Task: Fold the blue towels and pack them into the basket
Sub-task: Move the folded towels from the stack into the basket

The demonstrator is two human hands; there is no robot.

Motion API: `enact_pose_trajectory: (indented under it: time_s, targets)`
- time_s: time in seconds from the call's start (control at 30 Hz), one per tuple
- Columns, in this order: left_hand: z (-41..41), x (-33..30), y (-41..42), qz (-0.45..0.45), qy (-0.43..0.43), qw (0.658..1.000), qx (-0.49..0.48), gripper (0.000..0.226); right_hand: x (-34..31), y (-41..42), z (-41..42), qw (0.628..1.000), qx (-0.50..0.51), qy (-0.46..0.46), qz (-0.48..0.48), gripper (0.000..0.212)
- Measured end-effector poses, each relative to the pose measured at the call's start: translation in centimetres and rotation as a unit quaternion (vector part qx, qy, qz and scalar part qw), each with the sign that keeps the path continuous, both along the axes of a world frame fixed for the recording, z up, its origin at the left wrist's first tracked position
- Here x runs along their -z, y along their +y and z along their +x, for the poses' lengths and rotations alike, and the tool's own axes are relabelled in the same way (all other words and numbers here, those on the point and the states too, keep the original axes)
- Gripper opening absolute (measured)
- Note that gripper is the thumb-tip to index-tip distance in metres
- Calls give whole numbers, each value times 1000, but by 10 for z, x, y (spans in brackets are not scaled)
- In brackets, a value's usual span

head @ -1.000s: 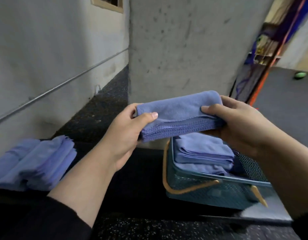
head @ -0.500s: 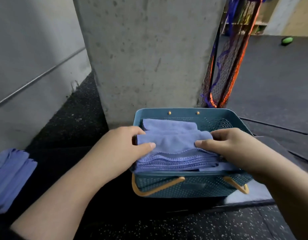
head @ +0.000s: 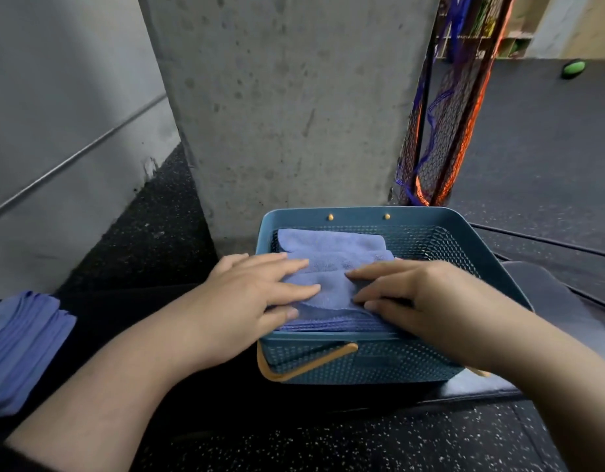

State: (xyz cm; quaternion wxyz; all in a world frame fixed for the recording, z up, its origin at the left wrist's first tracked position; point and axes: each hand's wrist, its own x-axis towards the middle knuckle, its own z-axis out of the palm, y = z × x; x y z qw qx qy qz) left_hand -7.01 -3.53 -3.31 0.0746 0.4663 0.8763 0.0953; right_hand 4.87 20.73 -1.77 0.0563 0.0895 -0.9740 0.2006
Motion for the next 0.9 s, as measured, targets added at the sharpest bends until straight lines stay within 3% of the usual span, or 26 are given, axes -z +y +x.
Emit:
enact_pose_trajectory:
  time_s: [0.1,0.27,0.4,0.53,0.73,0.8,0.9]
  targets:
    - [-2,0,-5,24,21,999,24,42,0,2,2,995,-3,-102,9,30]
    - [1,-3,-10,-38,-45,997,48,95,-5,1,7,976,-26,-217,26,52]
    - [10,-3,-7,-21,20,996,86,90,-2,-1,8,971,-33,-231,47,58]
    - [15,-2,-5,-69,-1,994,90,80,-3,5,14,977,-67,-196,51,60]
    - [3,5,-14,-35,-9,997,67,102,0,12,14,980,-61,-184,41,56]
    - [3,9,-19,27,-8,998,61,89,4,7,11,991,-46,-120,23,57]
    - [4,9,-37,247,76,966,16,47,-1,-17,5,995,-27,69,-73,51]
